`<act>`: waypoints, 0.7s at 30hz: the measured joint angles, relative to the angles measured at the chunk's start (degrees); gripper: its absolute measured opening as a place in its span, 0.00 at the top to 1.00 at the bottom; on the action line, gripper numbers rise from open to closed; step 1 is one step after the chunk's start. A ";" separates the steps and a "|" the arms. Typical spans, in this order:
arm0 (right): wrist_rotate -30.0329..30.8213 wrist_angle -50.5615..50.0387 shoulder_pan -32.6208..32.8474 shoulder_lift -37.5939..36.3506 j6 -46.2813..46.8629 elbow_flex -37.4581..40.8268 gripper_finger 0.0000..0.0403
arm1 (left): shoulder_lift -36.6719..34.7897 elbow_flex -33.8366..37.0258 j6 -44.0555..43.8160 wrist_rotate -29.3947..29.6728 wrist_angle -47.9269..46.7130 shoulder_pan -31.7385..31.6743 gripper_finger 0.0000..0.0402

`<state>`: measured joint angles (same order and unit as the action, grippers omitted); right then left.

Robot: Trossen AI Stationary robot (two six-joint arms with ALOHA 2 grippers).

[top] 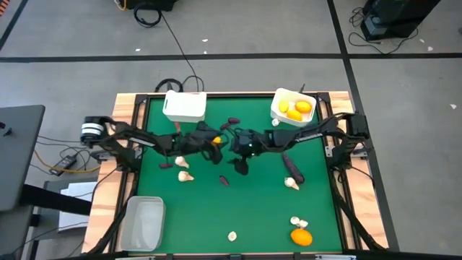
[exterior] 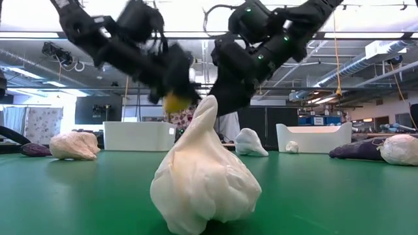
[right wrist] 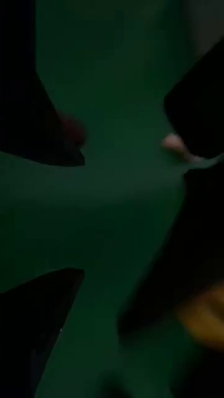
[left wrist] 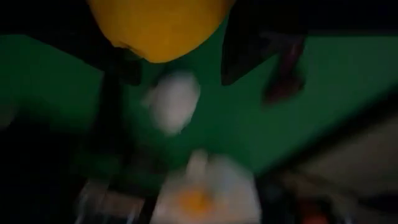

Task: Sort produce into baskets
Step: Put the top yellow lemon into the white right bin

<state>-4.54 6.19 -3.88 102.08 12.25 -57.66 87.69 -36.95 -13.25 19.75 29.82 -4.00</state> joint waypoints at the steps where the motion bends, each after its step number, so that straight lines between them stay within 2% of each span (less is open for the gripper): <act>1: -0.19 4.13 0.12 0.00 1.38 1.46 0.28 | -0.94 -0.02 -0.70 -0.02 2.61 0.35 0.45; 4: 0.91 16.44 0.49 0.00 3.00 4.87 0.28 | -2.06 -0.06 -5.06 -0.38 11.05 0.83 0.45; 6: 4.00 22.90 1.01 -0.02 2.22 6.42 0.28 | -2.03 -0.11 -8.57 -0.39 15.14 0.73 0.45; 9: 7.51 29.38 1.82 -0.02 -0.19 7.55 0.28 | -2.03 -0.11 -10.75 -0.20 17.93 0.71 0.45; 12: 8.52 35.79 2.22 -0.02 -0.28 7.88 0.28 | -2.00 -0.11 -11.08 -0.15 18.60 0.79 0.45; 16: 11.35 41.33 2.56 0.02 -0.49 8.83 0.28 | -2.05 -0.14 -12.71 0.04 20.11 0.75 0.45; 21: 14.63 42.99 2.75 0.04 -1.30 8.86 0.28 | -2.09 -0.19 -14.50 0.33 21.20 0.69 0.44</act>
<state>10.09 49.19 -1.13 102.13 10.95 -48.80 85.60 -37.15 -27.75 20.08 51.02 -3.31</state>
